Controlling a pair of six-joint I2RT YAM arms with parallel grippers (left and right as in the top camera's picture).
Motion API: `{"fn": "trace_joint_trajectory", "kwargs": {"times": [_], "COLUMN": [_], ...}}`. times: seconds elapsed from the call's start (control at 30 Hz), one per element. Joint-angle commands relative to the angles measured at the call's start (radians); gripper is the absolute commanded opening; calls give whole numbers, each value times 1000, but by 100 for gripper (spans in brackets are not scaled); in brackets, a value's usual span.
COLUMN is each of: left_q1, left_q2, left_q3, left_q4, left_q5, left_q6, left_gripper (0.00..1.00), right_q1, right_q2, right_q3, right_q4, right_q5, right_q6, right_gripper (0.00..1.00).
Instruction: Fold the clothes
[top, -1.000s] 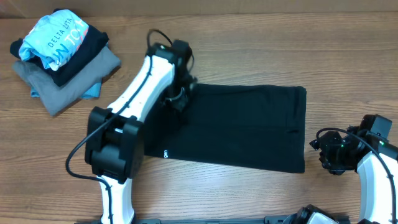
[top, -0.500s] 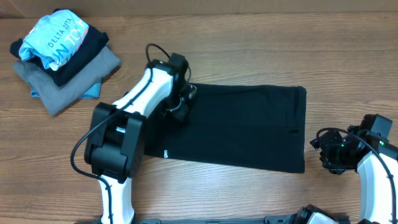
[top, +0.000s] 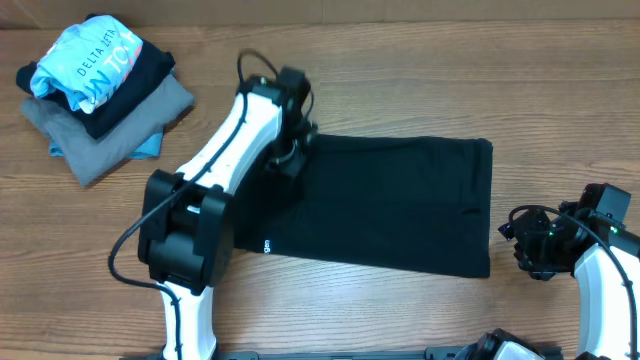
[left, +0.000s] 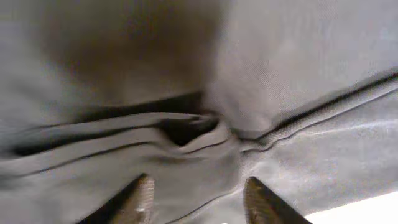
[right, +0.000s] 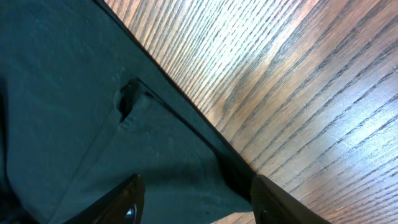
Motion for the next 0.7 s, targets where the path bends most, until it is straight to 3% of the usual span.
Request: {"fn": "trace_joint_trajectory", "kwargs": {"times": [0.0, 0.07, 0.4, 0.53, 0.67], "left_q1": [16, 38, 172, 192, 189], "left_q2": [-1, -1, 0, 0, 0], "left_q3": [118, 125, -16, -72, -147], "left_q4": [-24, -6, 195, 266, 329], "left_q5": [-136, -133, 64, 194, 217], "left_q6": [-38, -39, -37, -38, -49], "left_gripper": [61, 62, 49, 46, 44], "right_q1": [-3, -3, -3, -3, -3], "right_q2": [-12, -12, -12, -12, -12], "right_q3": [22, 22, 22, 22, 22], "right_q4": [5, 5, 8, 7, 6], "right_q5": [6, 6, 6, 6, 6], "right_q6": [-6, -6, -6, -6, -6], "right_gripper": [59, 59, 62, 62, 62]}}
